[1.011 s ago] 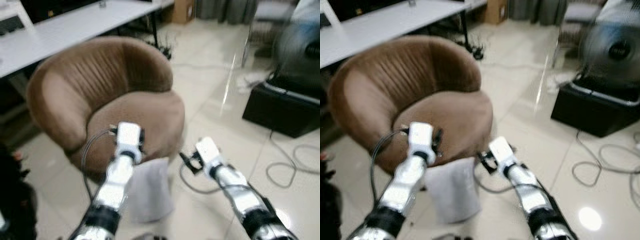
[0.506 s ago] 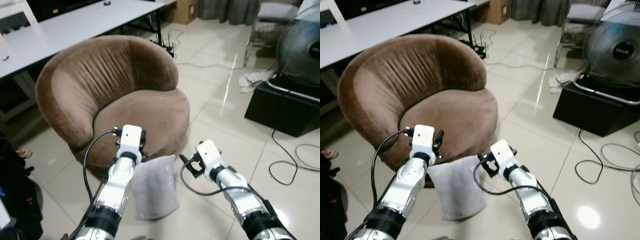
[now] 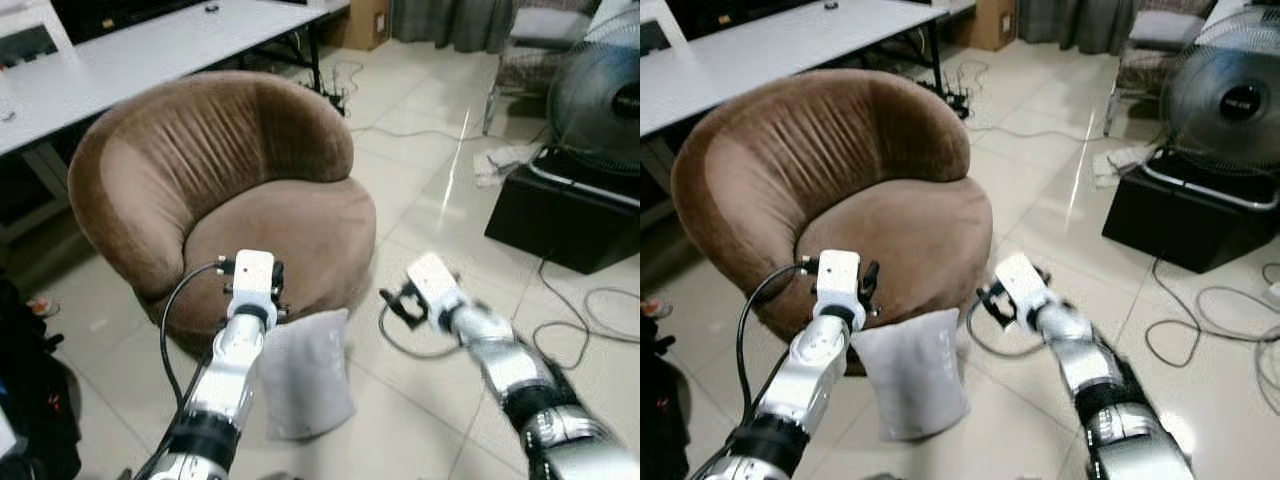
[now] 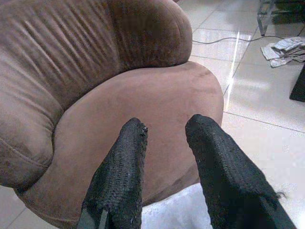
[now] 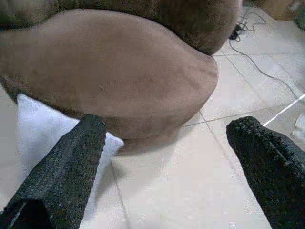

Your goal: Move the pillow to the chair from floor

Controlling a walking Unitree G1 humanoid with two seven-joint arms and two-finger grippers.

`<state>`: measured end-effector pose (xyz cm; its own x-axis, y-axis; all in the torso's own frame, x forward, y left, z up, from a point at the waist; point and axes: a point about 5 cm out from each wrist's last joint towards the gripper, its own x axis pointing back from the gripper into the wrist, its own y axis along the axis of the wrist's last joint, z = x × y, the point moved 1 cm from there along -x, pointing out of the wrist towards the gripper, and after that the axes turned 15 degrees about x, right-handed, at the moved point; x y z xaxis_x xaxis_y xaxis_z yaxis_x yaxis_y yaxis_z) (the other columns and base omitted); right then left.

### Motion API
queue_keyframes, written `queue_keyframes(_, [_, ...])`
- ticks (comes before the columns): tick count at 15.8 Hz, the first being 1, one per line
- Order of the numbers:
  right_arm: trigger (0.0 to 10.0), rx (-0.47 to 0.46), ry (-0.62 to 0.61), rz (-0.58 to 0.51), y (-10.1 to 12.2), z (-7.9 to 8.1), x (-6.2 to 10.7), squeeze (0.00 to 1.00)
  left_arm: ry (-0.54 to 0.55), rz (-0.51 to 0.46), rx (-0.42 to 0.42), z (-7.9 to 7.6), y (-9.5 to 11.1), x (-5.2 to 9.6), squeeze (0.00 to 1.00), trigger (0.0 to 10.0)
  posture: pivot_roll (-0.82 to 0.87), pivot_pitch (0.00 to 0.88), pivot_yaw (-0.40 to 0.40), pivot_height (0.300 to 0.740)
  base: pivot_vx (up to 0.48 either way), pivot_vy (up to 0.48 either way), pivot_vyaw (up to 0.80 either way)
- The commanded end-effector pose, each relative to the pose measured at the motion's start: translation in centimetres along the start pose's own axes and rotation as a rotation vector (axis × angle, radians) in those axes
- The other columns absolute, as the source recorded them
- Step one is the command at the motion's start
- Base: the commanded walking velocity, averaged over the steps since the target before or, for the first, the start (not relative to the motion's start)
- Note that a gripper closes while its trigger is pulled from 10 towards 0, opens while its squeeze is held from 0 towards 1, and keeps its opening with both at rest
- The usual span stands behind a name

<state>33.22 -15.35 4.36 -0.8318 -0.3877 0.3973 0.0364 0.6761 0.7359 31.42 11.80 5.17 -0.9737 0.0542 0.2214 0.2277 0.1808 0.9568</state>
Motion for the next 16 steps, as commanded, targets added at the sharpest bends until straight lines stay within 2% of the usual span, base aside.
queue_keyframes(1, [10.0, 0.035, 0.051, -0.016, 0.9, 0.5, -0.7, 0.0, 0.024, 0.005, -0.007, 0.3, -0.1, 0.0, 0.0, 10.0, -0.15, 0.0, 0.064, 0.735, 0.0, 0.0, 0.0])
queue_keyframes(6, [10.0, 0.061, 0.11, -0.083, 3.5, 1.8, -2.2, 0.0, 0.079, -0.001, -0.02, 1.2, -0.6, 0.6, 0.0, 10.0, -0.09, 0.0, 0.011, 0.735, 0.0, 0.0, 0.0])
queue_keyframes(11, [10.0, 0.047, 0.085, -0.086, 3.4, 1.6, -2.2, 0.0, 0.126, 0.011, -0.032, 2.1, -0.8, 0.7, 0.0, 10.0, -0.08, 0.0, 0.002, 0.735, 0.0, 0.0, 0.0])
queue_keyframes(14, [10.0, 0.017, 0.055, -0.084, 2.9, 1.2, -1.9, 0.0, 0.129, 0.009, -0.036, 2.0, -0.8, 0.6, 0.0, 10.0, -0.08, 0.0, 0.001, 0.735, 0.0, 0.0, 0.0])
queue_keyframes(16, [10.0, -0.046, -0.02, -0.086, 2.5, 0.6, -1.7, 0.0, 0.16, 0.002, -0.041, 2.2, -0.5, 0.4, 0.0, 10.0, -0.06, 0.0, -0.015, 0.735, 0.0, 0.0, 0.0])
